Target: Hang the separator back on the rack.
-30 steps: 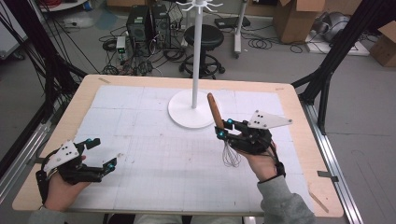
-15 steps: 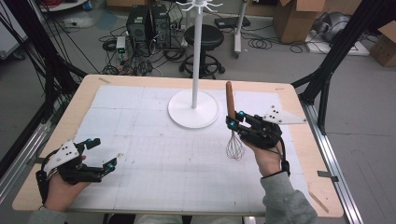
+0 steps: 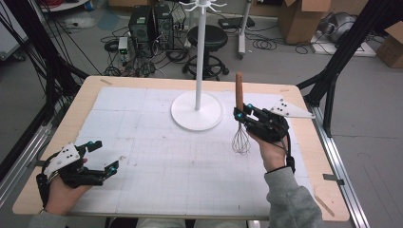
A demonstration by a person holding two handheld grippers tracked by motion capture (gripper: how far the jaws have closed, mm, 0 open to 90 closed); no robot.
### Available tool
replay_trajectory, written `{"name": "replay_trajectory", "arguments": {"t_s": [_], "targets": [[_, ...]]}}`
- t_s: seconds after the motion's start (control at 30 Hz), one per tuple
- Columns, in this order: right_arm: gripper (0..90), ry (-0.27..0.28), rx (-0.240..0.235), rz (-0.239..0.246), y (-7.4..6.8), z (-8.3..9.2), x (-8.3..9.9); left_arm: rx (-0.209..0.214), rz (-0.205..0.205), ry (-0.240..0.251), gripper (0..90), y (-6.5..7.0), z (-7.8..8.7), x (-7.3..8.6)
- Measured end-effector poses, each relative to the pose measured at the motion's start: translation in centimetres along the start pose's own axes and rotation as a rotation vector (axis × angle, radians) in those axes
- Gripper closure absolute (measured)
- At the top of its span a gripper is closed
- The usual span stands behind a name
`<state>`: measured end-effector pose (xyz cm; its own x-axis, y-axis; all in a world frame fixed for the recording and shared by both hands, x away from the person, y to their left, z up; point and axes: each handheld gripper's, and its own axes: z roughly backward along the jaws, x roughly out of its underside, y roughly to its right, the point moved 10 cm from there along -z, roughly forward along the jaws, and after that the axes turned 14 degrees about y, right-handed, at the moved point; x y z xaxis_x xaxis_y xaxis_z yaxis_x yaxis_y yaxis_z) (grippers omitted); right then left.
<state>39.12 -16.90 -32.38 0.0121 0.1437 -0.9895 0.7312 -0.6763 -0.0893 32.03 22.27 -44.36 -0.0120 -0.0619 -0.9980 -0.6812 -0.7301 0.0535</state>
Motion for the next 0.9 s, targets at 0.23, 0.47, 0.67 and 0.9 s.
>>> {"name": "replay_trajectory", "arguments": {"t_s": [0.23,0.47,0.67,0.9], "targets": [[69.9,-0.01,0.024,0.003,0.6,-1.0,-1.2,-0.001,0.007,0.009,1.8,-0.1,0.1,-0.1],[69.9,-0.006,0.022,-0.002,0.8,-2.3,-2.1,0.0,0.006,0.01,1.8,-0.1,0.1,-0.2],[69.9,-0.013,0.02,0.007,1.1,-3.4,-2.9,0.0,0.008,0.013,1.8,-0.1,0.1,-0.3],[69.8,-0.013,0.019,0.021,1.3,-4.5,-4.0,0.002,0.007,0.013,1.8,-0.1,0.2,-0.3]]}}
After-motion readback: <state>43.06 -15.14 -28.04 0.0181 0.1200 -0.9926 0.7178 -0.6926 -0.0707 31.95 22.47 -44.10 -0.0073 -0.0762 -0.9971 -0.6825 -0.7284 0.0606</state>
